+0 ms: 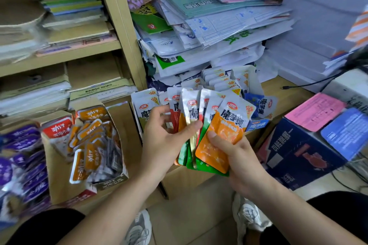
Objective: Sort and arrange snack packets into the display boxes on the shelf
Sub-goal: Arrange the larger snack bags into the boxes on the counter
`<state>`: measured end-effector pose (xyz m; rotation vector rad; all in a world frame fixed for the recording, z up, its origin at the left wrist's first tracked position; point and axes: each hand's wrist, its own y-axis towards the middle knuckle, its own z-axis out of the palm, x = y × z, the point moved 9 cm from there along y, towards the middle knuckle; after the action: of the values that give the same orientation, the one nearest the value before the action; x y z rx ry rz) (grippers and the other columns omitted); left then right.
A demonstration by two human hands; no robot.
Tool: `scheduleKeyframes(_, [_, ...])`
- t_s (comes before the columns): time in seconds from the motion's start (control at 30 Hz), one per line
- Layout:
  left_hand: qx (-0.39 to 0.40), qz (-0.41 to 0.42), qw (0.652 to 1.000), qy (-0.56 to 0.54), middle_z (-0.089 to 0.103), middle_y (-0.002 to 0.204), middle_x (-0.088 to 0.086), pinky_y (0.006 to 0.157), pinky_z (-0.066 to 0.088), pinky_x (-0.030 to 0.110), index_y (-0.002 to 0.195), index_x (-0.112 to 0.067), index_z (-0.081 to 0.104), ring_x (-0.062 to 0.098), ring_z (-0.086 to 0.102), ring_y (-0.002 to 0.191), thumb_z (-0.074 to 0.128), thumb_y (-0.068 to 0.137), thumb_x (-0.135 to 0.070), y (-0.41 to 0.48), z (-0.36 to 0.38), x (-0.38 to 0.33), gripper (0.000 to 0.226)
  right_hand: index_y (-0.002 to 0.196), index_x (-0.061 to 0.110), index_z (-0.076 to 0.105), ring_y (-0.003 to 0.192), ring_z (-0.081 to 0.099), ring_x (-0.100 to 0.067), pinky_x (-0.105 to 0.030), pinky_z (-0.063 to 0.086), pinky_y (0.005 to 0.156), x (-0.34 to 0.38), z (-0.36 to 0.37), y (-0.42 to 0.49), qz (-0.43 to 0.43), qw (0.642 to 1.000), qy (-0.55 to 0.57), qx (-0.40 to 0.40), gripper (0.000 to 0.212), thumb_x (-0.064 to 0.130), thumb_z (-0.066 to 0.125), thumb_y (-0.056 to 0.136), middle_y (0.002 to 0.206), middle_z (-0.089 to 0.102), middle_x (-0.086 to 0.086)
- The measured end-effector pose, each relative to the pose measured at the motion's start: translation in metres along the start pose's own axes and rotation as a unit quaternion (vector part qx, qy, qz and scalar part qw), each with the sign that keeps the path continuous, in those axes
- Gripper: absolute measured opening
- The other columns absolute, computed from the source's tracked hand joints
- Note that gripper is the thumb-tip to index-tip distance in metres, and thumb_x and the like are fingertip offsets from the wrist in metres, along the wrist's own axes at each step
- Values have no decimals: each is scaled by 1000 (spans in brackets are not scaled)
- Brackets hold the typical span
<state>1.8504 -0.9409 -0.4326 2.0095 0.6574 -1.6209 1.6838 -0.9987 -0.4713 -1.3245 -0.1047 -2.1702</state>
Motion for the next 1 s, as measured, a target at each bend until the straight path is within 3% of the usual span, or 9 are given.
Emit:
scheduleKeyframes(0.07, [-1,7,1000,22,70,100,-12,82,57,28,111,-27,58,-2,67,90,92,56,-48,1,-1,-3,68,131,14,58,109,69,-34,-54,55,94,-1,-2,0,-11,999,-40,-1,42,9,68,90,121,71,-11])
scheduleKeyframes(0.2, [21,36,999,21,73,95,-5,79,60,46,102,-24,67,14,71,85,89,75,-21,3,1,-5,35,130,14,59,108,70,-33,-57,51,99,-5,-6,2,-2,998,-58,-9,48,16,77,86,120,72,-10])
scheduleKeyframes(0.37, [29,67,997,27,73,88,-2,74,62,40,105,-31,63,11,73,79,79,85,-10,1,-1,-13,33,129,13,60,107,70,-33,-57,50,100,-8,-12,3,24,999,-24,-30,47,17,73,84,118,72,-10])
scheduleKeyframes(0.47, [26,59,998,17,75,86,-3,76,61,50,102,-30,64,12,74,84,77,88,-18,4,-4,-11,23,129,14,60,106,71,-33,-55,51,99,-9,-12,4,42,999,-6,-31,47,16,72,84,118,73,-10])
scheduleKeyframes(0.53, [14,67,997,19,76,83,-3,69,61,53,99,-28,64,15,75,79,79,85,-30,6,-9,-14,20,130,14,60,106,71,-33,-53,53,96,-6,-10,5,36,999,-7,-28,47,13,72,84,118,73,-10])
scheduleKeyframes(0.63, [1,98,995,33,74,77,-1,55,61,50,88,-18,64,16,74,68,78,86,-30,7,-13,-23,19,128,13,60,104,71,-33,-52,55,93,-6,-8,5,35,999,-15,-25,47,11,72,82,116,73,-11])
scheduleKeyframes(0.73, [16,91,995,36,72,73,9,54,60,52,86,-11,54,23,73,61,68,95,-23,11,-11,-19,20,128,14,60,101,73,-31,-46,59,84,-8,-9,4,40,999,-9,-29,51,14,73,78,115,74,-10])
scheduleKeyframes(0.87, [63,6,996,-58,73,85,16,55,61,43,100,-10,44,33,75,74,51,105,-23,16,-7,-13,16,127,16,60,97,74,-30,-40,62,71,-11,-11,5,57,996,51,-40,50,15,71,79,113,74,-10])
scheduleKeyframes(1.0, [-53,27,996,-73,69,75,5,41,54,32,97,-15,44,27,68,53,53,104,-25,34,-51,-22,15,129,18,59,98,74,-32,-49,58,86,-9,-23,11,50,992,73,-90,54,13,74,78,113,74,-9])
